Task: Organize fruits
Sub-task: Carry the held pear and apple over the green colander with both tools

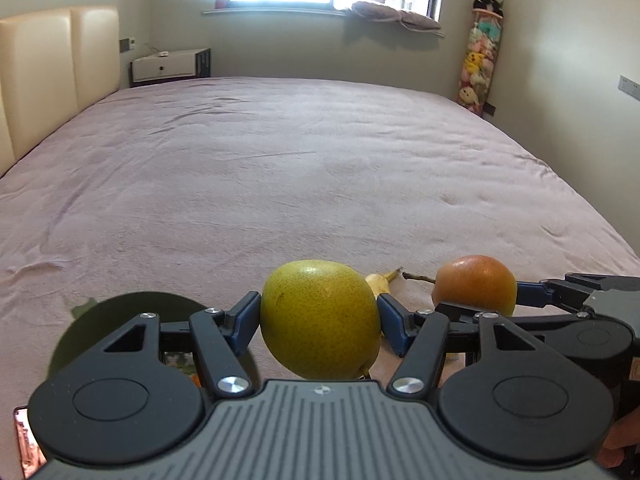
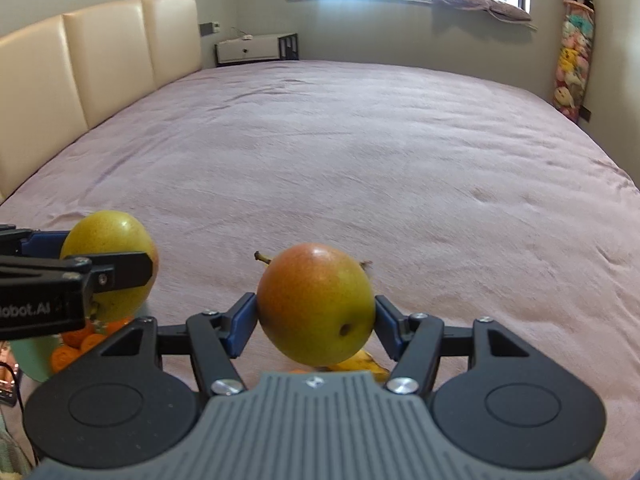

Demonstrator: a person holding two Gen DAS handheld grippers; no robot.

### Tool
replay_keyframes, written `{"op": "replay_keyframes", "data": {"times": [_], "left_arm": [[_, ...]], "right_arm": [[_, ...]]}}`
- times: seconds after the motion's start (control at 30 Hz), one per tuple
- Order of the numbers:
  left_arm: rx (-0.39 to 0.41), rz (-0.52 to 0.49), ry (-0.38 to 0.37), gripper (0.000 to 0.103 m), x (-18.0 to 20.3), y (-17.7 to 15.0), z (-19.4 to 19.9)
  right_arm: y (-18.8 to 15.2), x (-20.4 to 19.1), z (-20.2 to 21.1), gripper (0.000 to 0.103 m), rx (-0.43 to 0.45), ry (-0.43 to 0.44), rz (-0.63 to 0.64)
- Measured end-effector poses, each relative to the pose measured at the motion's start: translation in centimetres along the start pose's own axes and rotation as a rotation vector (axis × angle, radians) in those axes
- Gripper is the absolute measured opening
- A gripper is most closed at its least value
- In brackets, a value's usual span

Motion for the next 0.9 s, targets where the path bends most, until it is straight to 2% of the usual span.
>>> {"op": "replay_keyframes", "data": {"times": [0.37,0.6,0.9], "left_arm": [[-0.004,0.06,0.11,0.072,-5.2,-0.1,2.8],[-0.028,0.087,0.167,0.072,-8.3,-0.6,3.9],[-0.082,0.15,0.237,0.072,-12.0,-1.5,4.0]], "right_arm": [[1.2,-6.6,1.5,0.06,0.035,0.116,0.111],[2.2,-11.1,1.0,0.06,0.033,0.192,0.189],[2.8,-16.5,-0.4,0.06,0.02,0.27,0.348]]}}
Point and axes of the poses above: each gripper's, at about its wrist camera, not at the fingertips, and z roughly against the way its jaws point, x to its right, y to its top, the point moved 6 cm from there along -z, roughly the way its jaws point, and after that the axes turned 7 degrees about -y, right-handed, at the moved point
